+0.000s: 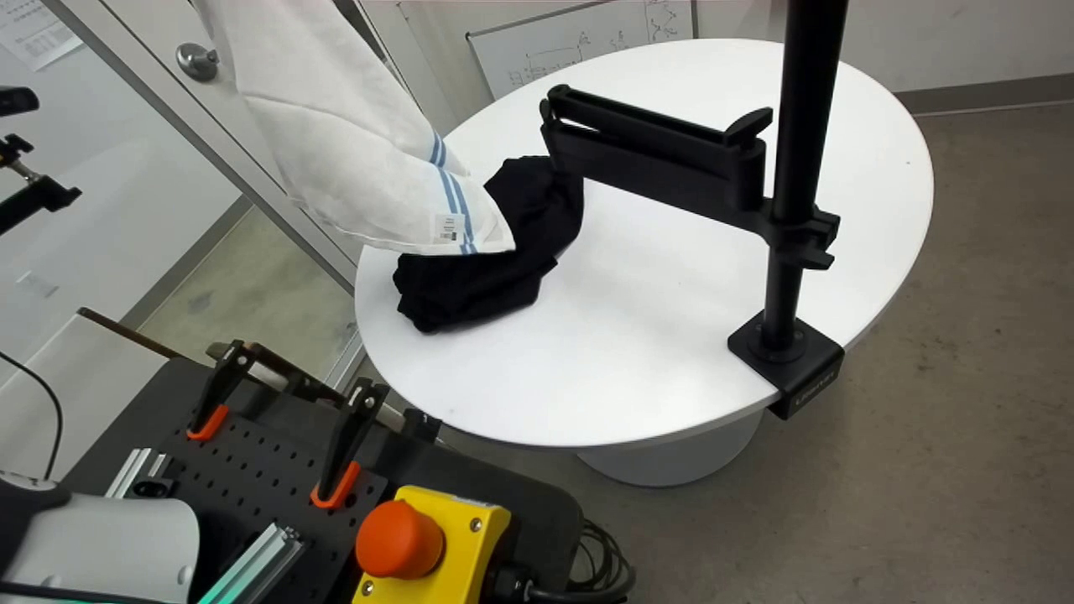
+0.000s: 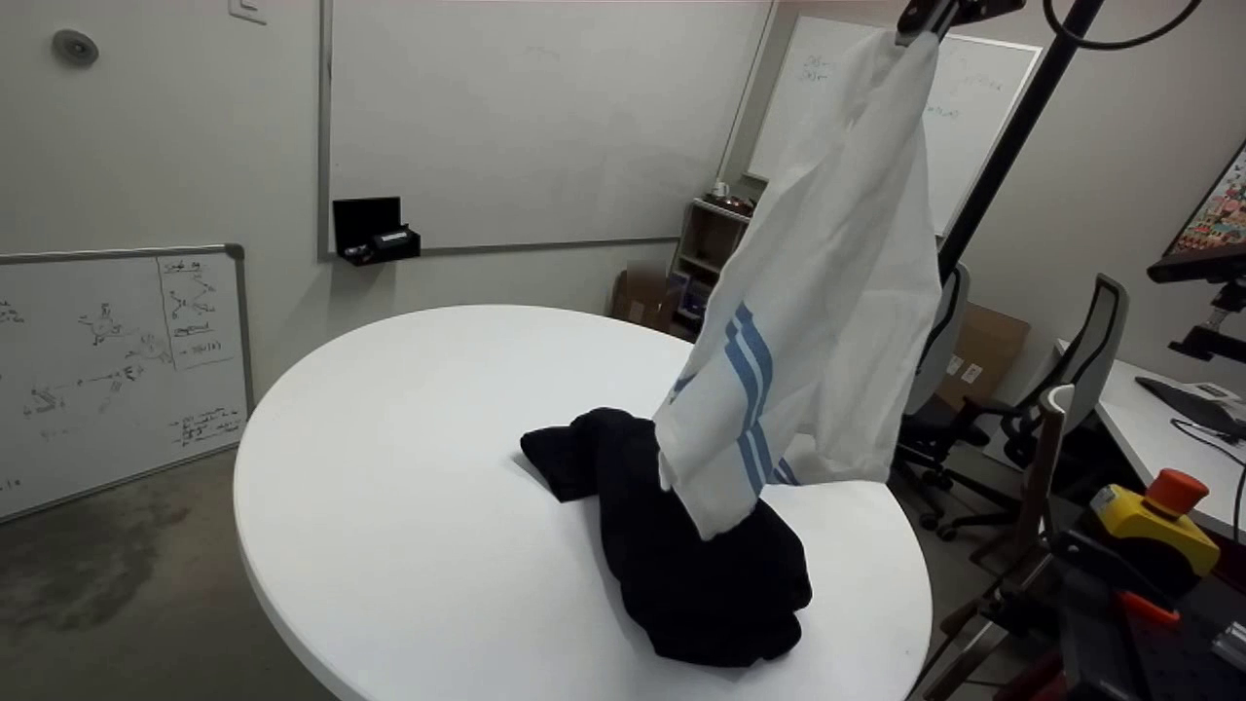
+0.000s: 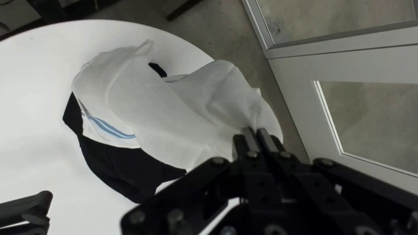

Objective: Unhang the white and blue towel from the black stand

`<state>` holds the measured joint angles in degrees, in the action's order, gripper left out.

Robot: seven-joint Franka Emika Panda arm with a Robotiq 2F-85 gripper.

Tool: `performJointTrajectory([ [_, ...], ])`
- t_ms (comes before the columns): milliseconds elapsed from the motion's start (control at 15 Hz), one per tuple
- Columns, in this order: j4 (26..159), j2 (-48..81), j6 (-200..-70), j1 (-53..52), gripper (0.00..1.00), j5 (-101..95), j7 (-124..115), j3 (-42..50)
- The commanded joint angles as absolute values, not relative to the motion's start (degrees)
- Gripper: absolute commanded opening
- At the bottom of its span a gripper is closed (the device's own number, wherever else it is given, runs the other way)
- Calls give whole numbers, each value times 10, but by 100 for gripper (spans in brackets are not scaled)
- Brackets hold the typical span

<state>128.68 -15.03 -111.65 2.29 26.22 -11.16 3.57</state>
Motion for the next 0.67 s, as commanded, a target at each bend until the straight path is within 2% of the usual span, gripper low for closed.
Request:
performJointTrajectory([
  [0, 1313, -178, -1084, 14, 1, 258, -94, 26],
  [600, 1334, -256, -1007, -22, 1, 267, -56, -5],
])
